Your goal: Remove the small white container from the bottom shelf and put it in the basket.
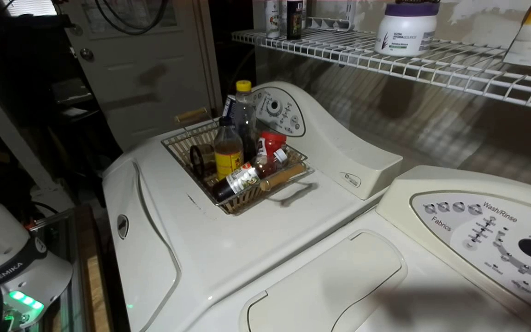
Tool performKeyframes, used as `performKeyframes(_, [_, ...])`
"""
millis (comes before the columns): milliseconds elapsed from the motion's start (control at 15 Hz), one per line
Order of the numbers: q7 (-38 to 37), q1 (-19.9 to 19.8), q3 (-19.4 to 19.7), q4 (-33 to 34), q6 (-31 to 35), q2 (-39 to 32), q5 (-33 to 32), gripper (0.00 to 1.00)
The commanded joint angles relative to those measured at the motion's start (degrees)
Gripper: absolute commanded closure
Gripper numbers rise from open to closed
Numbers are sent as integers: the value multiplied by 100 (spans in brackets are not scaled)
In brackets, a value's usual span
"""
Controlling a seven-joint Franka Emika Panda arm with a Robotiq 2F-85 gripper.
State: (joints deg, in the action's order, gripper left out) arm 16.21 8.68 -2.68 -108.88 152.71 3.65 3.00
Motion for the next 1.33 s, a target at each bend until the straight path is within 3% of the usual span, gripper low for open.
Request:
performKeyframes(0, [-295,-120,-126,366,-47,-284,-301,0])
performKeyframes(733, [-490,-220,-113,905,-40,-774,-529,1])
performKeyframes(800, [-516,-224,-105,942,-41,-812,-570,16])
performKeyframes(867, [-521,-227,-104,981,-47,-848,-572,21])
performKeyframes(1000, [-561,-241,-90,1052,-50,-915,-605,8])
performKeyframes(1267, [-692,-265,-65,1150,-49,-1012,-732,0])
